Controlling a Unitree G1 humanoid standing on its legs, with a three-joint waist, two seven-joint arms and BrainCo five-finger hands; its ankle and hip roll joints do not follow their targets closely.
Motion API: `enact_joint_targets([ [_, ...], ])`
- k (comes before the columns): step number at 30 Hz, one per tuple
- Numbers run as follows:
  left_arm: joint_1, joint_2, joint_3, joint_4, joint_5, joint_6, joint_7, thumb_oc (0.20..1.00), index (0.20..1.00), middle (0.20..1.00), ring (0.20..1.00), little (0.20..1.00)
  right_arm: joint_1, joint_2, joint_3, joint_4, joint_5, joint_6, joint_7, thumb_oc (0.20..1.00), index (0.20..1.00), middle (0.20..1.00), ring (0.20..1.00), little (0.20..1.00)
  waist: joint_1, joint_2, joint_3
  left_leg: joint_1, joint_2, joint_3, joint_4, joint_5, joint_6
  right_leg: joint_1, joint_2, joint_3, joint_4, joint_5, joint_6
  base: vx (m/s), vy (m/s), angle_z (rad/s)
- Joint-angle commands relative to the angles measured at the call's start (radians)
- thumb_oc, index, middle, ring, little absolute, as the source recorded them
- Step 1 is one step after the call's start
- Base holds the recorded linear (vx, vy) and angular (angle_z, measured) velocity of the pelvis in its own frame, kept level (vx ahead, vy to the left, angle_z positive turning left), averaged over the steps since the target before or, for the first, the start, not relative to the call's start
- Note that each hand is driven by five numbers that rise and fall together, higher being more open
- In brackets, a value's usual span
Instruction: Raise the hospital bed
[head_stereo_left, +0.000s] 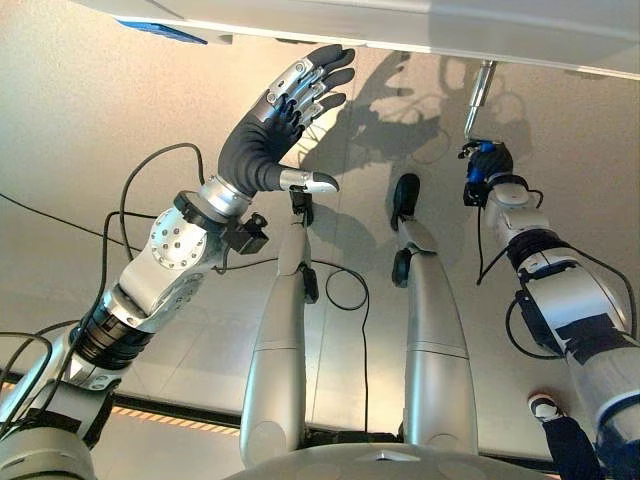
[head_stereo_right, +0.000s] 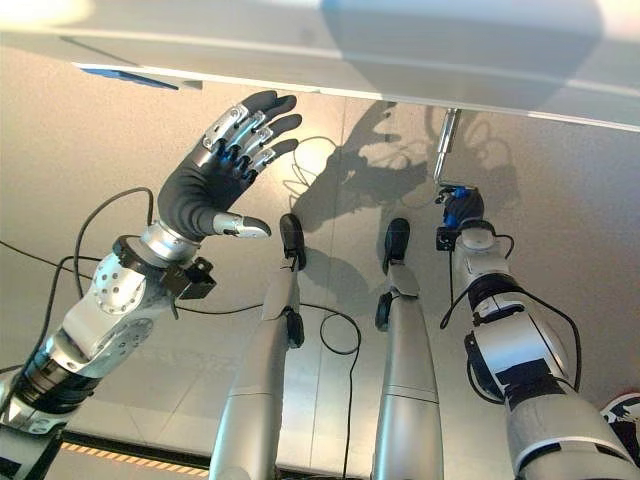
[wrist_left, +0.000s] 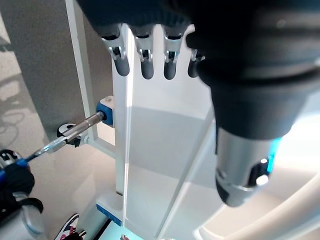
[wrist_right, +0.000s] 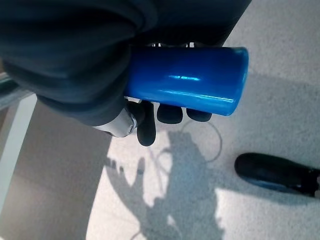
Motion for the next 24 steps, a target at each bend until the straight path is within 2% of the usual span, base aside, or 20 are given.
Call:
enact_joint_targets([
  [1,-0.002,-0.049,0.029,-0.070,0.015,-0.046,0.005,1.000,1.000,1.000,1.000,1.000,0.017,0.055,0.198,0.026,-0.205,0.072,0.044,0.200,0.200,0.200,0.200,0.200,0.013,0.074,-0.011,0.006,-0.020,-0.008,0.161,-0.184,0.012,0.076,0.015,-0.019,-0.200,0.112,0.095,0.00,0.000,0.00],
  [10,0.035,-0.094,0.068,-0.075,0.032,-0.035,0.024,1.000,1.000,1.000,1.000,1.000,0.039,0.194,0.270,-0.060,-0.236,0.068,0.087,0.200,0.200,0.200,0.200,0.200,0.016,0.071,-0.011,0.001,-0.023,-0.012,0.153,-0.177,0.012,0.075,0.016,-0.017,-0.216,0.119,0.096,0.00,0.008,-0.01],
  [14,0.045,-0.100,0.069,-0.075,0.035,-0.033,0.024,1.000,1.000,1.000,1.000,1.000,0.036,0.220,0.290,-0.079,-0.252,0.068,0.097,0.200,0.200,0.200,0.200,0.200,0.018,0.070,-0.011,0.000,-0.024,-0.012,0.153,-0.177,0.014,0.076,0.014,-0.018,-0.220,0.121,0.097,0.00,0.007,-0.02],
  [24,0.064,-0.114,0.088,-0.076,0.053,-0.041,0.042,1.000,1.000,1.000,1.000,1.000,0.051,0.278,0.388,-0.264,-0.294,0.050,0.123,0.200,0.200,0.200,0.200,0.200,0.019,0.067,-0.011,0.013,-0.029,-0.011,0.122,-0.167,0.014,0.087,0.011,-0.017,-0.254,0.139,0.105,0.00,0.009,-0.01],
])
